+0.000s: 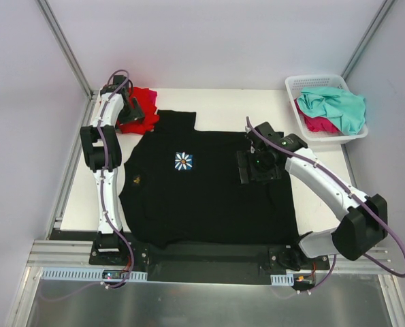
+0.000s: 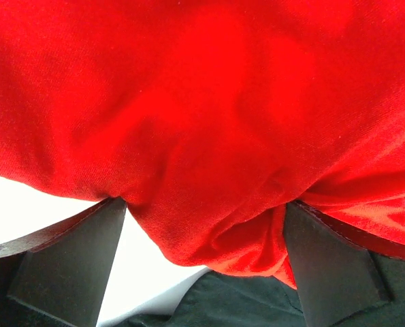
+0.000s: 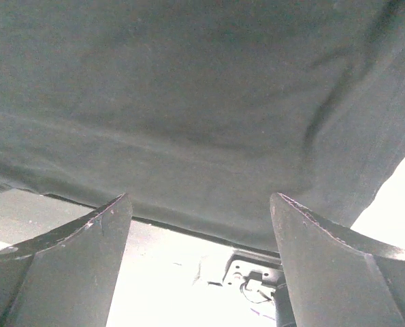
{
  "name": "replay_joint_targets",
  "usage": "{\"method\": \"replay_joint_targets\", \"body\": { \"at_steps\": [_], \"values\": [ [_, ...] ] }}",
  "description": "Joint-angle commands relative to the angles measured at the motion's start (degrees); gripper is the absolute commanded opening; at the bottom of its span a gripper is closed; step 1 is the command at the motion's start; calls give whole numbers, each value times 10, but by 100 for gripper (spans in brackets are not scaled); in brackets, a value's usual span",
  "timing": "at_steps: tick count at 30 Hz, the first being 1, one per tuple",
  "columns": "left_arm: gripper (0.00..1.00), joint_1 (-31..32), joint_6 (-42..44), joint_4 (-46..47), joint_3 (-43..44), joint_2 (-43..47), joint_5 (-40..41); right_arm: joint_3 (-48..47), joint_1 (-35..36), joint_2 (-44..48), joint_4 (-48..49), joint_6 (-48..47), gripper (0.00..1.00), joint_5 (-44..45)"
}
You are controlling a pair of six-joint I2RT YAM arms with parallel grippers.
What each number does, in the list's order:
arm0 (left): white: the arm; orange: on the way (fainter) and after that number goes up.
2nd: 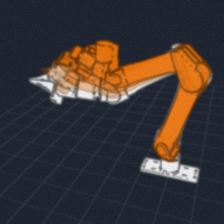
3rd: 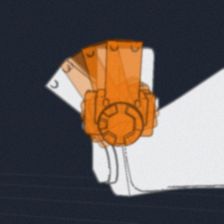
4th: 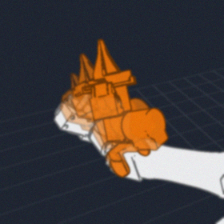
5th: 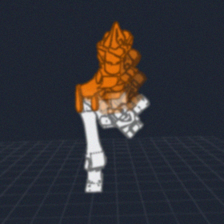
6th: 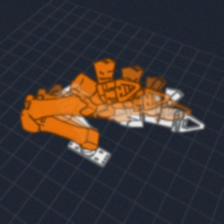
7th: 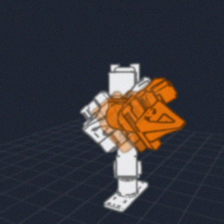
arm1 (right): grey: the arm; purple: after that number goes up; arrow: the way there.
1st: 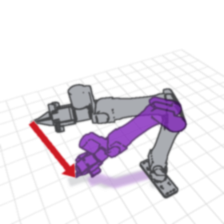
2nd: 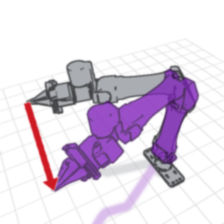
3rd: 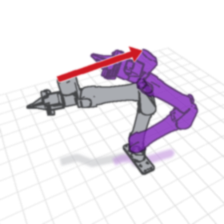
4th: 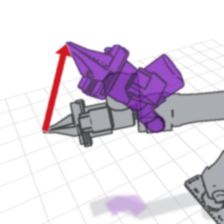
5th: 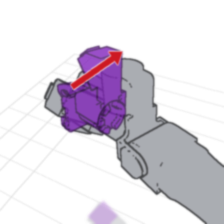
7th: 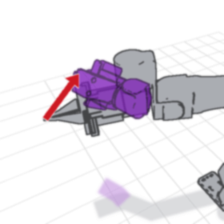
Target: Fold and stack the t-shirts
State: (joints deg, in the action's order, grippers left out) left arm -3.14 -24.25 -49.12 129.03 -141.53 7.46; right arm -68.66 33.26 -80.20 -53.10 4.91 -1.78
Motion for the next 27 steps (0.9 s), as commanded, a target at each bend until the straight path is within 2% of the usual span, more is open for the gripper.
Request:
{"method": "replay_joint_targets", "body": {
  "at_steps": [1, 3, 19, 27],
  "values": [
    [93, -18, 0, -75, 38, -56, -18, -46, 2, 30, -33, -2, 86, -1],
    [93, -25, -3, -100, 65, -79, -13, -53, 1, 34, -38, -4, 86, 1],
    [93, -93, -6, -106, 126, -101, 2, -51, 2, 73, -63, -6, 86, 4],
    [93, -122, -6, -100, 131, -102, 1, -49, 1, 75, -72, -9, 86, 5]
  ]
}}
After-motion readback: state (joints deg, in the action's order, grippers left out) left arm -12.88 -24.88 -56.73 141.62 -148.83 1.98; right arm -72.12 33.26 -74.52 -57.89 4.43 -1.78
